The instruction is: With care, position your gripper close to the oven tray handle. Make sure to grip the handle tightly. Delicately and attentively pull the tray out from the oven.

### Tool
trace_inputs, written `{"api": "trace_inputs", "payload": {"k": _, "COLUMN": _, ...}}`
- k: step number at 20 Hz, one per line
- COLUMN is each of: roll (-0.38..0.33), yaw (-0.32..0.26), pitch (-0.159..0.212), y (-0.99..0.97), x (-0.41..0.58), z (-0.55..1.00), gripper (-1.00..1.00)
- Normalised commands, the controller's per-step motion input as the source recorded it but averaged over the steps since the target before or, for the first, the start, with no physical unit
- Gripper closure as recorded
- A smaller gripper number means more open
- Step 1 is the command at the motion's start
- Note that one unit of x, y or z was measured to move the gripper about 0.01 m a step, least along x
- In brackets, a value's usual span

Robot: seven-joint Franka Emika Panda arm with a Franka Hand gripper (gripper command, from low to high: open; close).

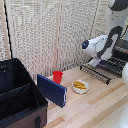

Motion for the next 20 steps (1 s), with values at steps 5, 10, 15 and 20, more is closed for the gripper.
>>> {"api": "trace_inputs", "payload": {"k": 5, "roll": -0.043, "yaw": 0.077, "pitch": 0.029, "y": -0.29, "x": 0.034, "z": 0.0, "gripper": 1.0}}
{"api": "trace_inputs", "payload": {"k": 10, "roll": -0.081, "yaw": 0.118, "pitch": 0.083, "y": -0.26, "x": 0.013, "z": 0.03, "gripper": 1.0}}
{"api": "trace_inputs", "payload": {"k": 15, "roll": -0.06, "yaw": 0.109, "pitch": 0.079, "y": -0.2, "x": 0.018, "z": 0.08, "gripper": 1.0}}
{"api": "trace_inputs", "payload": {"k": 20, "roll": -0.068, "yaw": 0.065, "pitch": 0.026, "y": 0.0, "x": 0.059, "z": 0.04, "gripper": 1.0}}
